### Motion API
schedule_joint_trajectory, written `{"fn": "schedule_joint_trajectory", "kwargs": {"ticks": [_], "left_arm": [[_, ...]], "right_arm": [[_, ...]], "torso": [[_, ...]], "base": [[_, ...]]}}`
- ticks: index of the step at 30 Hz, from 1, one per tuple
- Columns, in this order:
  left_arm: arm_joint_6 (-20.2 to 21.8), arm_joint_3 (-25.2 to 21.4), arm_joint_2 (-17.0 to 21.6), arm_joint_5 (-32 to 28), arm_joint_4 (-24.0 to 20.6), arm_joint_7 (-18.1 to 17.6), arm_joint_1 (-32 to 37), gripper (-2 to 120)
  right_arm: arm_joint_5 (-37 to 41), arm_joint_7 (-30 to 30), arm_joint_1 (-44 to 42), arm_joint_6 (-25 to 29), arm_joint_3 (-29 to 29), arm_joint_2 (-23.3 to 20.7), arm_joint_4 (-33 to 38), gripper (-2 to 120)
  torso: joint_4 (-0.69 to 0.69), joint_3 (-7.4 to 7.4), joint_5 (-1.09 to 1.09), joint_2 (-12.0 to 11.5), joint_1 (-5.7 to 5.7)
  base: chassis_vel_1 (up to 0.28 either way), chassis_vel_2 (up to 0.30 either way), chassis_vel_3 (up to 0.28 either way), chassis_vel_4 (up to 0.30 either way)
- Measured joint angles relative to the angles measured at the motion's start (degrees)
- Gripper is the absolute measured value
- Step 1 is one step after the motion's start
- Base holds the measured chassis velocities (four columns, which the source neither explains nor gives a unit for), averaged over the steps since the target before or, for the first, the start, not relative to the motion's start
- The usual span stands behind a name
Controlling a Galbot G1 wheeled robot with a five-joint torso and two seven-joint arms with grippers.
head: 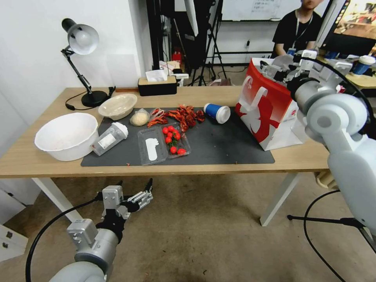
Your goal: Pick up the trash from the table and place it into the takeout bag.
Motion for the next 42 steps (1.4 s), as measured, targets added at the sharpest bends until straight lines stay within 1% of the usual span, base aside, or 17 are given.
{"fn": "schedule_joint_trajectory", "kwargs": {"ticks": [2, 4, 5, 7, 10, 13, 14, 16, 17, 19, 20, 22, 25, 26, 30, 34, 42], "left_arm": [[0.0, 0.0, 0.0, 0.0, 0.0, 0.0, 0.0, 100], [0.0, 0.1, -0.1, -0.1, 0.2, 0.0, 0.0, 100], [0.0, 0.1, -0.1, -0.1, 0.2, 0.0, 0.0, 100], [-0.1, 0.1, -0.1, -0.1, 0.4, 0.1, -0.1, 100], [-0.2, 0.0, -0.2, -0.1, 0.5, 0.1, -0.1, 100], [-0.2, 0.0, -0.4, -0.1, 0.3, 0.2, -0.1, 100], [-0.2, 0.0, -0.4, -0.1, 0.3, 0.2, -0.1, 100], [-0.2, 0.0, -0.3, -0.1, 0.3, 0.2, -0.1, 100], [-0.2, 0.0, -0.3, -0.1, 0.3, 0.2, -0.1, 100], [-0.3, -0.1, -0.3, -0.1, 0.3, 0.2, -0.2, 100], [-0.3, -0.1, -0.2, -0.1, 0.3, 0.3, -0.1, 100], [-0.3, -0.1, -0.2, -0.1, 0.3, 0.3, -0.1, 100], [-0.5, -0.2, 0.0, -0.2, 0.6, 0.3, -0.1, 100], [-0.5, -0.2, 0.0, -0.2, 0.6, 0.3, -0.1, 100], [-0.6, 0.0, 0.0, -0.2, 1.0, 0.3, -0.3, 100], [-0.7, 0.0, 0.1, -0.2, 1.3, 0.4, -0.4, 100], [-0.8, 0.3, 0.0, -0.2, 1.5, 0.4, -0.5, 100]], "right_arm": [[-1.0, -1.4, -1.1, 0.8, 0.1, -0.3, 0.6, 100], [-5.6, -6.0, -6.5, 4.9, 0.6, -1.7, 3.3, 100], [-5.6, -6.0, -6.5, 4.9, 0.6, -1.7, 3.3, 100], [-10.5, -8.5, -11.8, 8.1, 1.2, -2.3, 5.0, 100], [-13.2, -9.2, -16.4, 9.9, 1.8, -2.3, 6.7, 100], [-17.1, -9.2, -24.5, 12.2, 4.2, -1.1, 9.8, 100], [-17.1, -9.2, -24.5, 12.2, 4.2, -1.1, 9.8, 100], [-20.4, -10.1, -30.2, 14.2, 5.8, 0.7, 11.1, 100], [-20.4, -10.1, -30.2, 14.2, 5.8, 0.7, 11.1, 100], [-24.2, -11.4, -36.4, 17.4, 7.1, 3.0, 11.4, 100], [-27.3, -12.4, -41.3, 20.6, 7.8, 5.1, 11.4, 100], [-28.6, -12.8, -43.4, 22.4, 8.0, 6.1, 11.3, 100], [-34.6, -14.2, -52.2, 31.5, 8.3, 10.7, 9.9, 100], [-34.6, -14.2, -52.2, 31.5, 8.3, 10.7, 9.9, 100], [-39.6, -16.0, -60.8, 39.5, 7.7, 14.9, 6.8, 100], [-41.0, -17.4, -63.0, 42.1, 7.2, 16.0, 4.5, 100], [-41.8, -18.2, -63.4, 42.5, 6.5, 16.7, 2.9, 100]], "torso": [[0.01, 0.0, -0.01, 0.0, 0.0], [0.0, 0.0, 0.0, 0.0, 0.0], [0.0, 0.0, 0.0, 0.0, 0.0], [-0.01, 0.0, 0.0, 0.0, -0.01], [0.0, 0.0, 0.01, 0.0, 0.0], [-0.01, 0.0, -0.01, 0.0, 0.0], [-0.01, 0.0, -0.01, 0.0, 0.0], [0.0, 0.0, -0.01, 0.0, 0.0], [0.0, 0.0, -0.01, 0.0, 0.0], [0.0, 0.0, -0.01, 0.0, 0.0], [0.0, 0.0, 0.0, 0.0, -0.01], [-0.01, 0.0, -0.01, 0.0, 0.0], [0.0, -0.01, -0.01, 0.0, -0.01], [0.0, -0.01, -0.01, 0.0, -0.01], [-0.01, 0.0, 0.0, 0.0, -0.01], [0.0, 0.0, 0.0, 0.0, -0.01], [0.0, 0.0, 0.0, 0.0, 0.0]], "base": [[0.0, 0.0, 0.0, 0.0], [0.0, 0.0, 0.0, 0.0], [0.0, 0.0, 0.0, 0.0], [0.0, 0.0, 0.0, 0.0], [0.0, 0.0, 0.0, 0.0], [0.0, 0.0, 0.0, 0.0], [0.0, 0.0, 0.0, 0.0], [0.0, 0.0, 0.0, 0.0], [0.0, 0.0, 0.0, 0.0], [0.0, 0.0, 0.0, 0.0], [0.0, 0.0, 0.0, 0.0], [0.0, 0.0, 0.0, 0.0], [0.0, 0.0, 0.0, 0.0], [0.0, 0.0, 0.0, 0.0], [0.0, 0.0, 0.0, 0.0], [0.0, 0.0, 0.0, 0.0], [0.0, 0.0, 0.0, 0.0]]}}
